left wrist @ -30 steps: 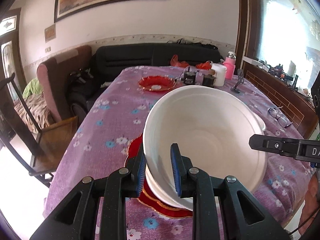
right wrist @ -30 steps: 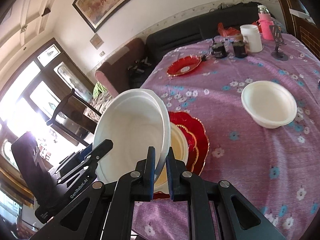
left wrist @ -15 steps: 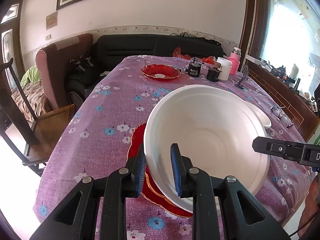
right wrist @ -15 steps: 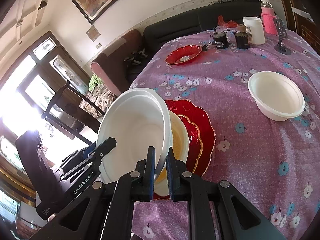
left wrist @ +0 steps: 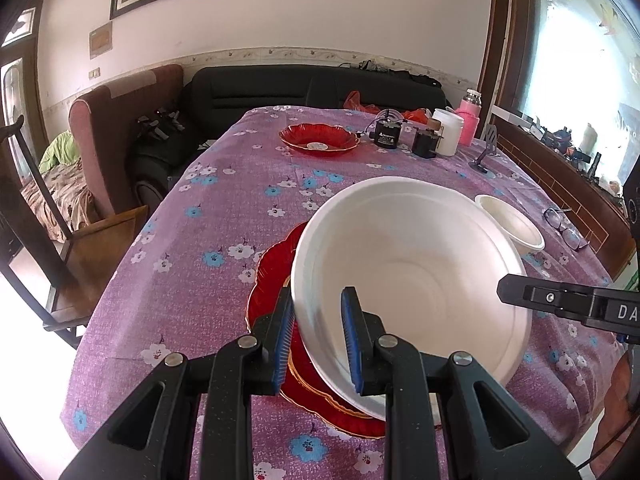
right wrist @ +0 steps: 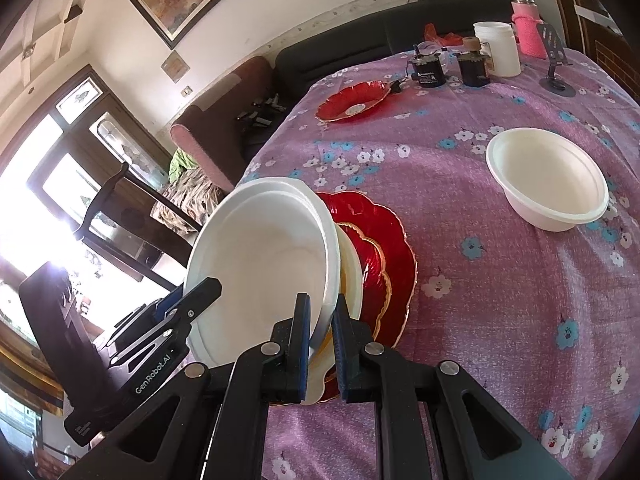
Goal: Organize plates and bowls
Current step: 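Lower the white bowl onto the red dish stack with the left gripper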
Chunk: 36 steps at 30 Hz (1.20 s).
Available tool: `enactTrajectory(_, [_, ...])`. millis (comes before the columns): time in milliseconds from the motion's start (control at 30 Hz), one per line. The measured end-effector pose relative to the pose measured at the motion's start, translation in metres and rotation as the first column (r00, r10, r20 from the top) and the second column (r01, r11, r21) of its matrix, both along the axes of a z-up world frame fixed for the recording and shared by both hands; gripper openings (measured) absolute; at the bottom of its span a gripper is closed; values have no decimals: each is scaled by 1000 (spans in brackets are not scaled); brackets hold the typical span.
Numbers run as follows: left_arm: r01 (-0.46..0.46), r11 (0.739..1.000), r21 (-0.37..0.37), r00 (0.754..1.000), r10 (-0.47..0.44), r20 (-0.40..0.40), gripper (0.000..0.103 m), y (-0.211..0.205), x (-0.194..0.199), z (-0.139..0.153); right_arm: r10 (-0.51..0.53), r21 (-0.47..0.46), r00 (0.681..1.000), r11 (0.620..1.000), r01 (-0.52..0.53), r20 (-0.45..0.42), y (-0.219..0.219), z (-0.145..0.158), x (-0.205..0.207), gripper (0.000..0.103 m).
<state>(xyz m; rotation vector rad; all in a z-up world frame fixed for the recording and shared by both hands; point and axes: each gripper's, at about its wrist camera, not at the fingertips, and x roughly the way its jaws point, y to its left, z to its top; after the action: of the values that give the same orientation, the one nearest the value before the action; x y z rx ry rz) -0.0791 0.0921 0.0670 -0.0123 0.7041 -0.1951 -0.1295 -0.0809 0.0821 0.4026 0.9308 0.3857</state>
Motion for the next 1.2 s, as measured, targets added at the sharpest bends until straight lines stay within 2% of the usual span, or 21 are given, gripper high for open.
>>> enactTrajectory(567, [1,1000,-4,1000,0,8,24,-2,-2,6,-3,1,1000,1000,3,8,-7,1,-1,14])
enactTrajectory(700, [1,1000,-3,1000,-1,15,24,-1,-5,9,-10,6,1000,1000,10,14,-10,3,-3,21])
enactTrajectory(833, [2,1000,-5,1000,-1,26,25,-2,-8,14,-21,23,999,1000,21,25,-17,7,-8,22])
enactTrajectory(1133, [-2,1000,0,999,2,40,31,-5,-13,21,-65,59,997,996,62,43,-40,15,-19,30])
enactTrajectory(1200, [-11,1000,-1,999,11,47,39,-4,-14,24,-72,65,996,995,70,43,-45,15,-20,30])
